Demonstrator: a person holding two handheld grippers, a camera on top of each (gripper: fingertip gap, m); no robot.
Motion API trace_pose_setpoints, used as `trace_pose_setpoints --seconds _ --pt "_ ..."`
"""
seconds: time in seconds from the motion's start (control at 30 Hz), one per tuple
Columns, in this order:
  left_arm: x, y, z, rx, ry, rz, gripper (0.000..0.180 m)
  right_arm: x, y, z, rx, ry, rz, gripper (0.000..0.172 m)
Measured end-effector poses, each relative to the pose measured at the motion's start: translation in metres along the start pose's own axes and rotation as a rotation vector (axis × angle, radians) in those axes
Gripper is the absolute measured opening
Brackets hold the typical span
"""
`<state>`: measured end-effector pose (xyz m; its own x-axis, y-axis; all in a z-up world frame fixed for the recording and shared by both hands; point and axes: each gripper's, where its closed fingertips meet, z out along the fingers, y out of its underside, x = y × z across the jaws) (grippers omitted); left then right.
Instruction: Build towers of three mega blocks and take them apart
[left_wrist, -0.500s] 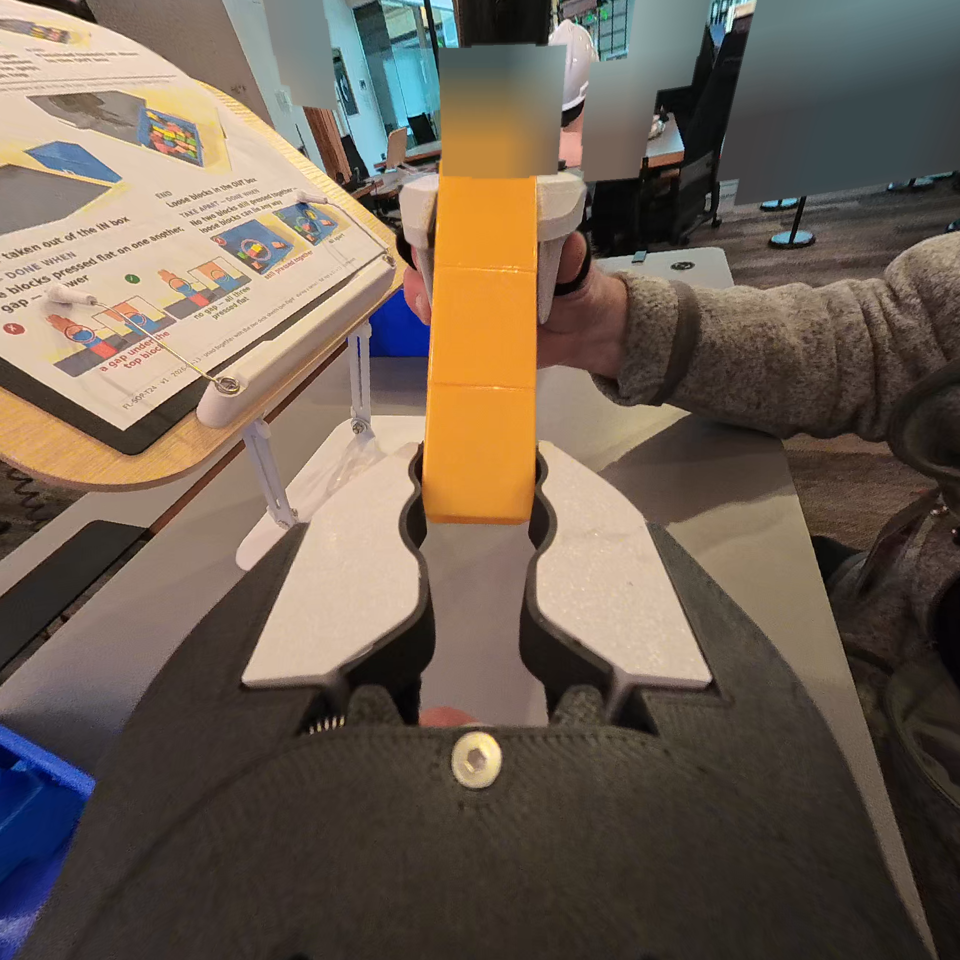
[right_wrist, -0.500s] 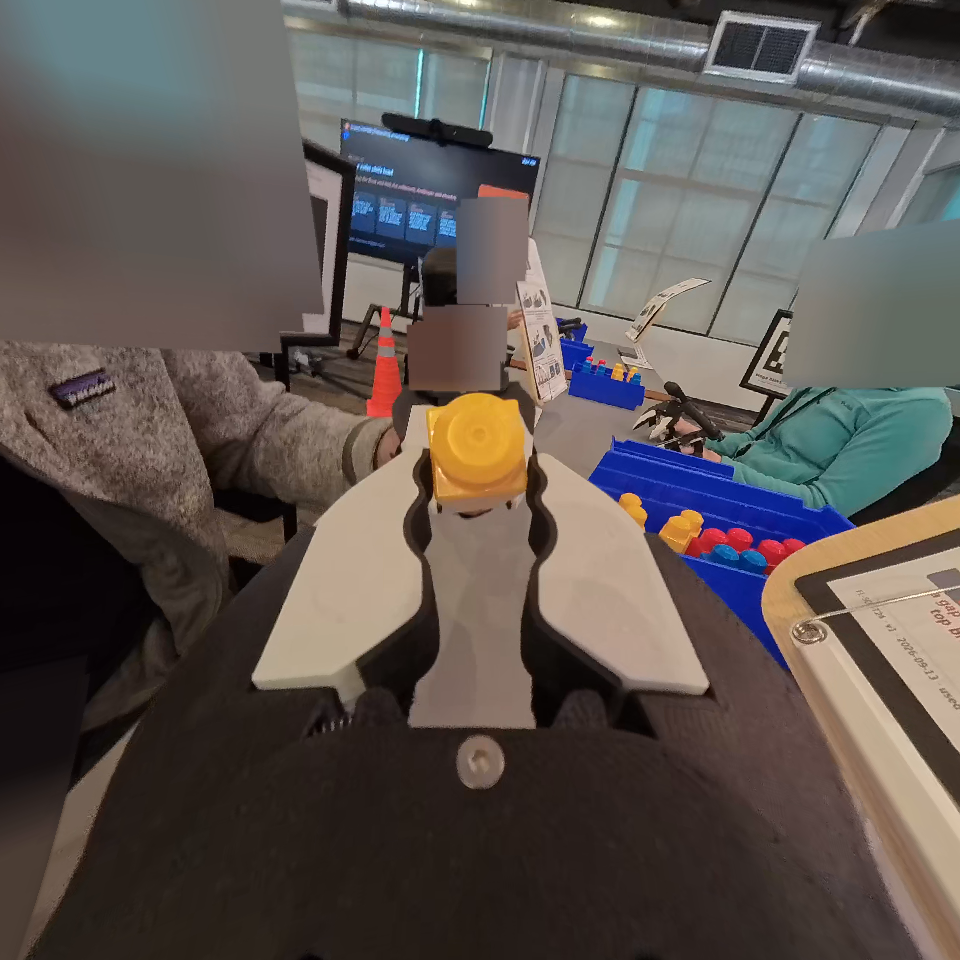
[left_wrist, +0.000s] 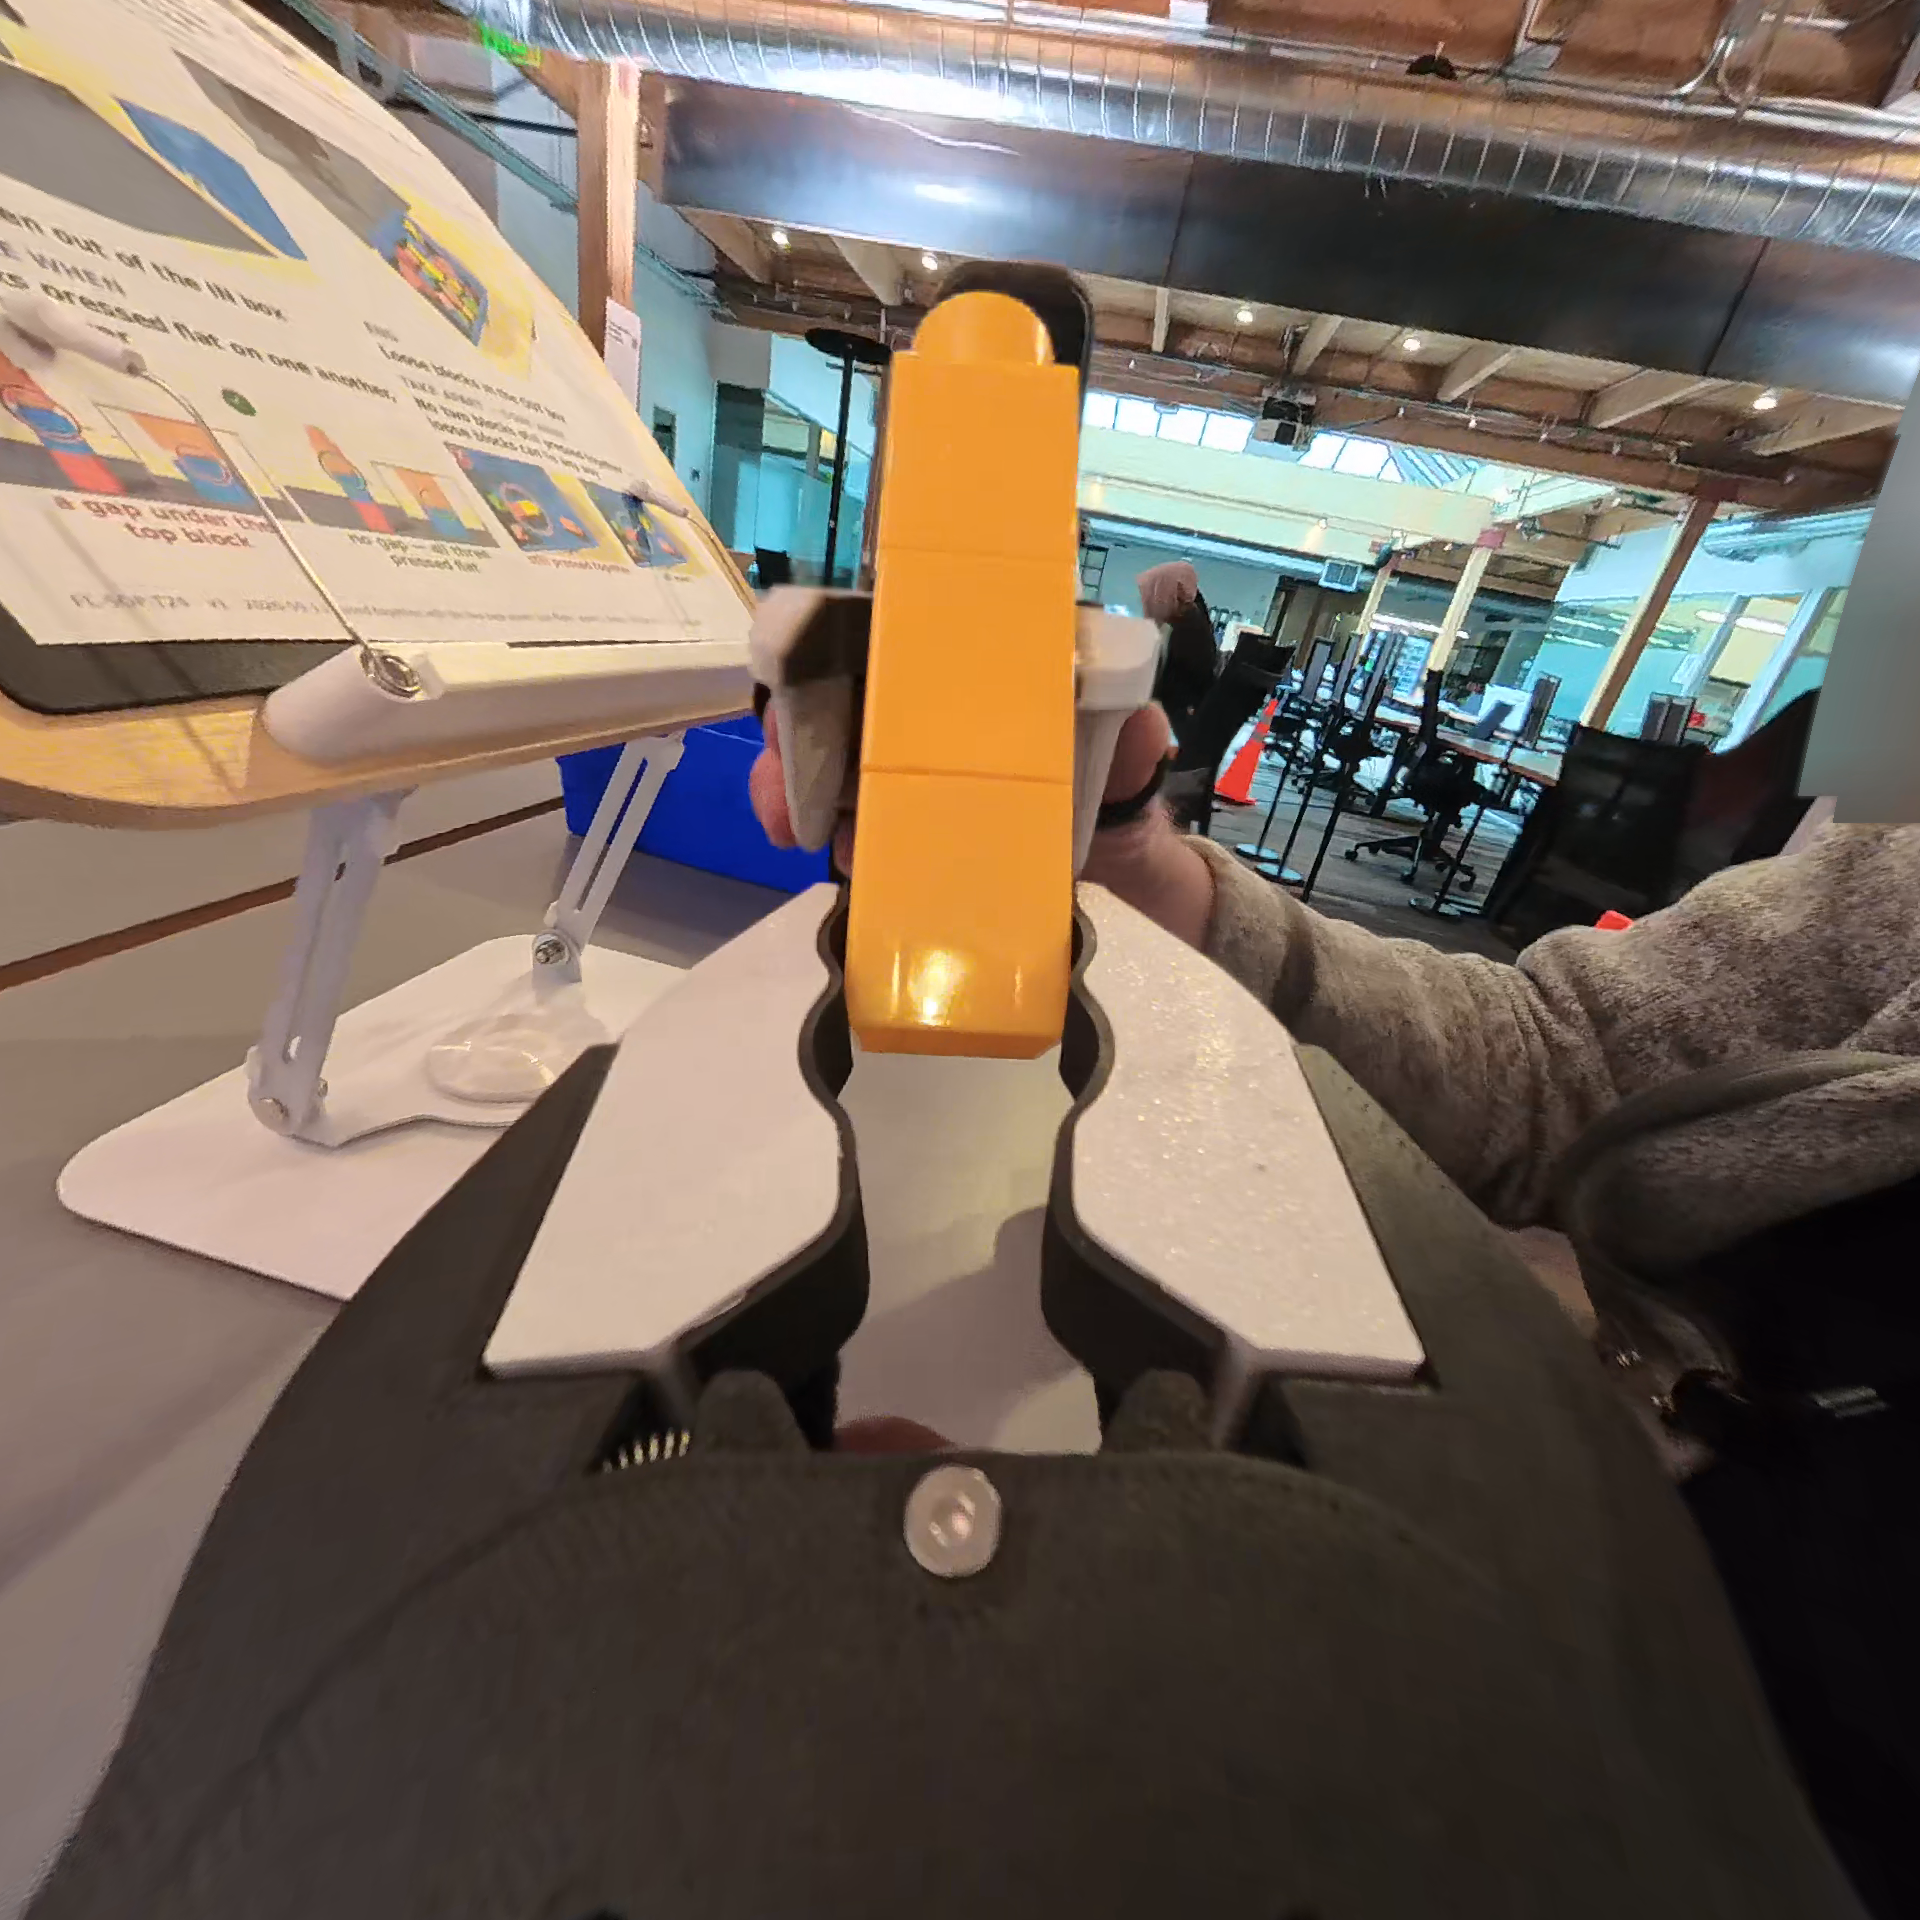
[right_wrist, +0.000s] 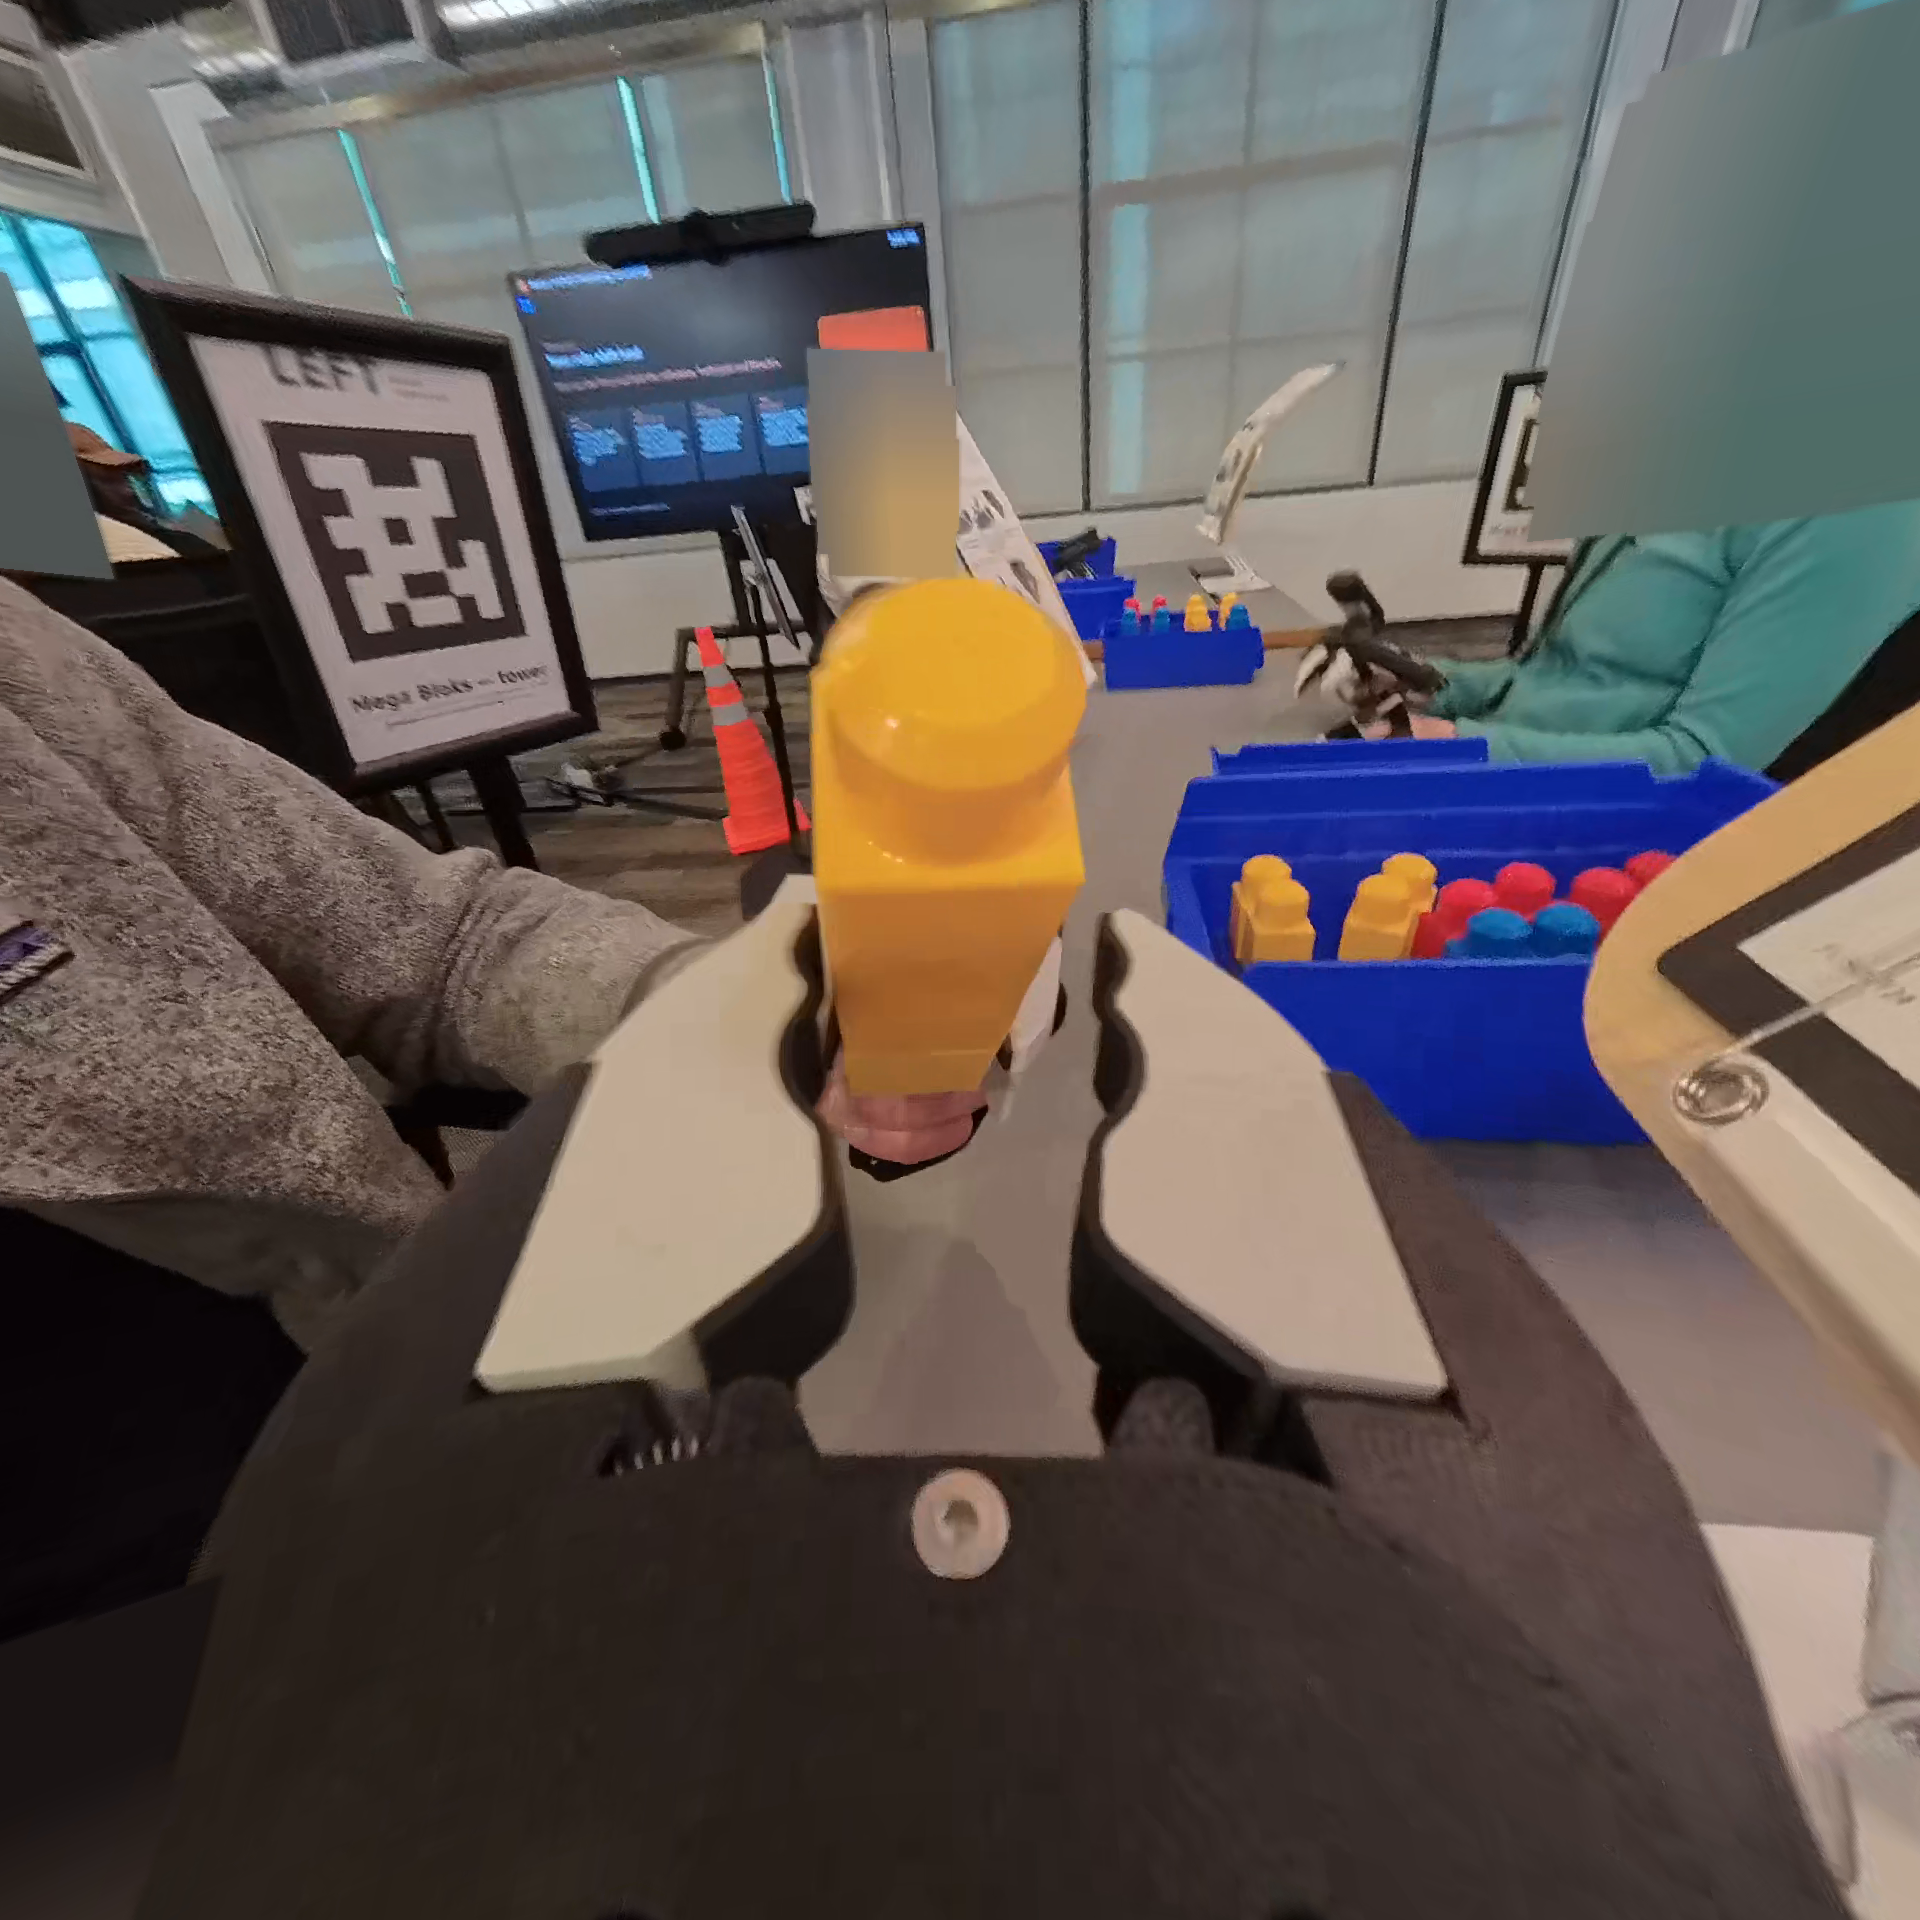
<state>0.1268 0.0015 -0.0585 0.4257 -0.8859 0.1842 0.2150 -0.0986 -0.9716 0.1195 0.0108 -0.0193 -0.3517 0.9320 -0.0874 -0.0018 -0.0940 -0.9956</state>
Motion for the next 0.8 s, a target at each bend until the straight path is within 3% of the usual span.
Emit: trace_pose_setpoints --seconds 0.03,0.37,0.57,0.7,0.77,0.8 --pt "-0.003 0.000 0.000 0.010 -0.016 -0.005 0.037 -0.001 0.000 0.002 0.003 -0.007 0.004 0.037" --pt "-0.003 0.005 0.003 0.022 0.035 -0.101 0.037 0.003 0.002 0.002 -0.035 0.014 0.053 0.037" --pt "-0.012 0.007 -0.003 -0.004 -0.014 -0.052 0.046 0.006 -0.006 -0.007 -0.008 0.042 0.051 0.037" --pt "-0.018 0.011 -0.008 -0.043 -0.053 -0.003 0.034 0.011 -0.015 -0.024 -0.004 0.107 0.028 0.037" --pt "-0.019 0.017 -0.013 -0.097 -0.057 0.060 0.001 0.014 -0.016 -0.034 -0.015 0.154 0.013 0.037" --pt "-0.025 0.027 -0.016 -0.172 -0.107 0.114 0.000 0.017 -0.017 -0.041 -0.028 0.191 0.004 0.037"
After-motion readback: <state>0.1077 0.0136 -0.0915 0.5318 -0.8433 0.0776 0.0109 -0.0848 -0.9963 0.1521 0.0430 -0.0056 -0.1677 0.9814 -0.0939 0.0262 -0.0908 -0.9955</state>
